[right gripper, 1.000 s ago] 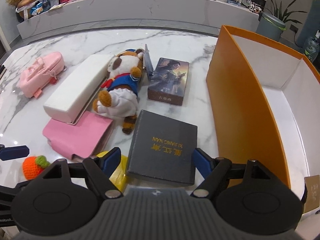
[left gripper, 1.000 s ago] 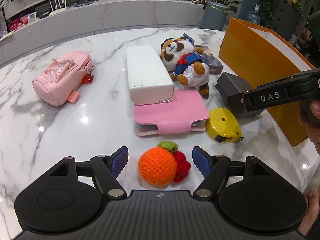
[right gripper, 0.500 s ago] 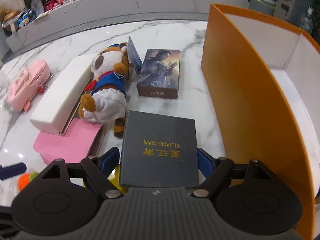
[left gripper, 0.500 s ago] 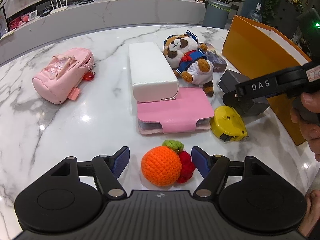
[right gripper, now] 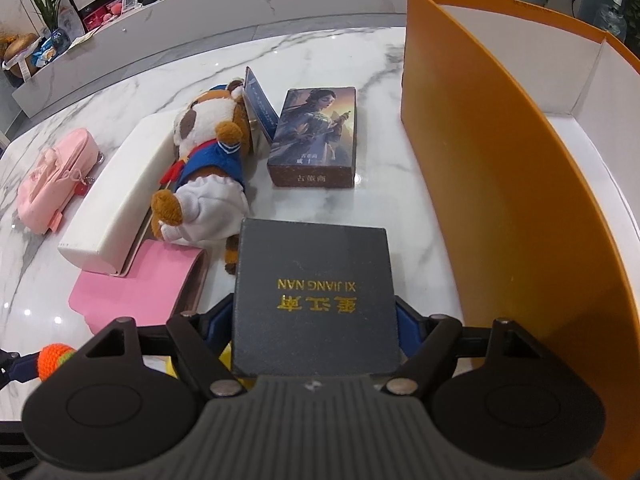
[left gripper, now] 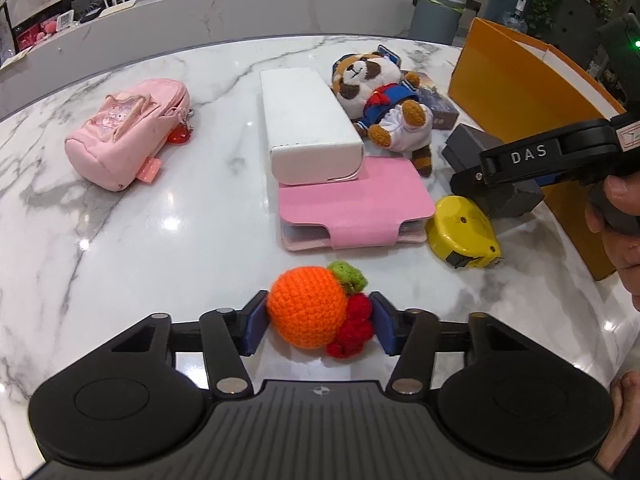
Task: Organize objects
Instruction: 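Close the left tool on the crocheted orange while the right tool grasps the dark grey box, then carry the crocheted orange in the left tool while the right tool carries the grey box to the orange box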
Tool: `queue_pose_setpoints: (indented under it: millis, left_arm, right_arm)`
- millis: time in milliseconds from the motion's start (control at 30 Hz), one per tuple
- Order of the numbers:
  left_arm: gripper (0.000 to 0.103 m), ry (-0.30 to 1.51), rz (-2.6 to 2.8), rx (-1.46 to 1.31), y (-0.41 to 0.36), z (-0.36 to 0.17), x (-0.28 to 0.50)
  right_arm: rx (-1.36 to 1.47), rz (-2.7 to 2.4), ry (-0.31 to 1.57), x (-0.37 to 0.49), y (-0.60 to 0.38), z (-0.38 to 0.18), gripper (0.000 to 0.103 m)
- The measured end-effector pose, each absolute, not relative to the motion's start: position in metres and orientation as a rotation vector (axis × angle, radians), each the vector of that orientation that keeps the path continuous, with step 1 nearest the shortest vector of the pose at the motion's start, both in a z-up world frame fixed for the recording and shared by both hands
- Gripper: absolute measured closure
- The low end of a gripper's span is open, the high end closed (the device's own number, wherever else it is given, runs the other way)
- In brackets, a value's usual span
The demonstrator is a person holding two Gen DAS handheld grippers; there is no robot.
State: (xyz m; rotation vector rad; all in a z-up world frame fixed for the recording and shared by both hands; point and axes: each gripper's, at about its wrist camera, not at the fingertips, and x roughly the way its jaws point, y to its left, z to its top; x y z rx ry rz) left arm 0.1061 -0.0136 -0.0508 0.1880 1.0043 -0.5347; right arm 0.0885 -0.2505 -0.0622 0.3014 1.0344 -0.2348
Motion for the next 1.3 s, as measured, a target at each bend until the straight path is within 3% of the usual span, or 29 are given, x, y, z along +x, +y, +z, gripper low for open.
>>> queue_pose_setpoints:
  millis: [633,1300]
  left_arm:
    - [0.043,0.978,-0.512,0.175,-0.009,-0.048,0.104]
    - [0.043,0.944,-0.514,0.143,-0.009,-0.012,0.083]
  right_arm:
    - [0.201,-0.193,1.017,0.080,-0.241,-0.044,0.025]
    - [0.133,-0.156,0.914,0.056,-0.233,0.025,0.025]
